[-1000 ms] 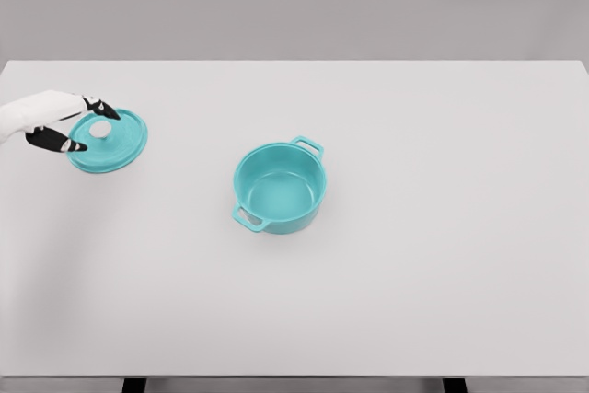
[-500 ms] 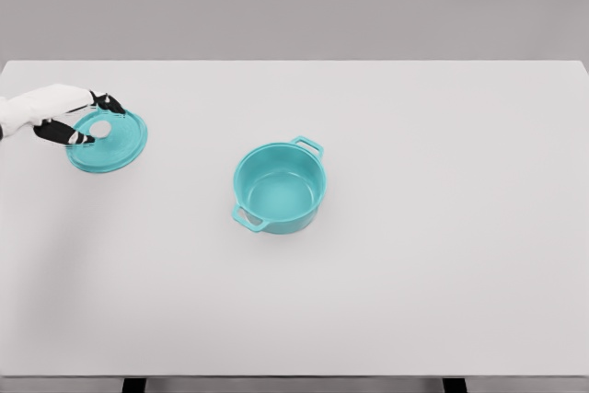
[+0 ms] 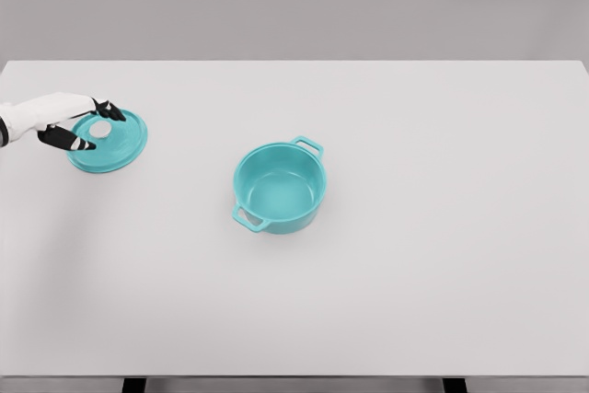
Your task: Cover the pot with left arm
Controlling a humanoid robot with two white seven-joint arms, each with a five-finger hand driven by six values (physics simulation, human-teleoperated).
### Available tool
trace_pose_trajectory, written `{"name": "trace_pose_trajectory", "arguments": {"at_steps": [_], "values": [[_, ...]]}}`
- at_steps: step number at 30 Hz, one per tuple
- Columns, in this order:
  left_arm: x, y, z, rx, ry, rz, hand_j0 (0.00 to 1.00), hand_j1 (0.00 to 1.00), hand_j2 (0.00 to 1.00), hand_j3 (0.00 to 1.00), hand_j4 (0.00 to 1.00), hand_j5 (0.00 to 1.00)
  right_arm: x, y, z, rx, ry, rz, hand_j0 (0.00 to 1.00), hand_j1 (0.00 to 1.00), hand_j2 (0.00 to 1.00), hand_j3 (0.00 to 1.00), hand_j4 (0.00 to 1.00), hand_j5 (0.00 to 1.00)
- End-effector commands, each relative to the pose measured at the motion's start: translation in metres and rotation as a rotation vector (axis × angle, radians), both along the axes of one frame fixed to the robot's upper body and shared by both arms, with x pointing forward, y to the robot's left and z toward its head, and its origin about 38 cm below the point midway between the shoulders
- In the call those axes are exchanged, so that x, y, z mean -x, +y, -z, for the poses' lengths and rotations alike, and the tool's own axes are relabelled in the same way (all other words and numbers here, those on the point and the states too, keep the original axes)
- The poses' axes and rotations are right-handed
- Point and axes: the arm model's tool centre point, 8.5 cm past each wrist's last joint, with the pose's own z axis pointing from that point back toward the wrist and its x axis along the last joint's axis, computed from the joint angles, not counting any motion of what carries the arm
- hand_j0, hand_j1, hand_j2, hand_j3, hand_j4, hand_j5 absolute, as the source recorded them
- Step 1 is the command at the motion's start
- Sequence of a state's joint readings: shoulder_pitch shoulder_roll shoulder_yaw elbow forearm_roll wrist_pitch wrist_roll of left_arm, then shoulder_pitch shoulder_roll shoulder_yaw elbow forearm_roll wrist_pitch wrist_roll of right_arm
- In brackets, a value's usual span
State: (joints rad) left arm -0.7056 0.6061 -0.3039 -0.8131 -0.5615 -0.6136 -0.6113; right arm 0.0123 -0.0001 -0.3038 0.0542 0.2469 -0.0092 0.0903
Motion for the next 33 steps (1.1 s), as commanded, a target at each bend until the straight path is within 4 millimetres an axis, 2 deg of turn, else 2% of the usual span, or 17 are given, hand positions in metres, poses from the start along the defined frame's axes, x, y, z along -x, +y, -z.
{"name": "trace_pose_trajectory", "arguments": {"at_steps": [1,10,33], "values": [[-0.0002,-0.0003,0.0005,0.005,0.001,-0.003,0.74,0.74,0.74,0.74,0.74,0.74,-0.0002,0.0,0.0,0.0,0.0,0.0,1.0,1.0,1.0,1.0,1.0,1.0],[-0.004,-0.0031,-0.004,0.002,-0.009,0.001,0.73,0.73,0.73,0.73,0.73,0.73,-0.0002,0.0,0.0,0.0,0.0,0.0,1.0,1.0,1.0,1.0,1.0,1.0],[-0.0063,-0.0005,0.0055,0.002,0.023,-0.022,0.67,0.67,0.67,0.67,0.67,0.67,-0.0002,0.0,0.0,0.0,0.0,0.0,1.0,1.0,1.0,1.0,1.0,1.0]]}}
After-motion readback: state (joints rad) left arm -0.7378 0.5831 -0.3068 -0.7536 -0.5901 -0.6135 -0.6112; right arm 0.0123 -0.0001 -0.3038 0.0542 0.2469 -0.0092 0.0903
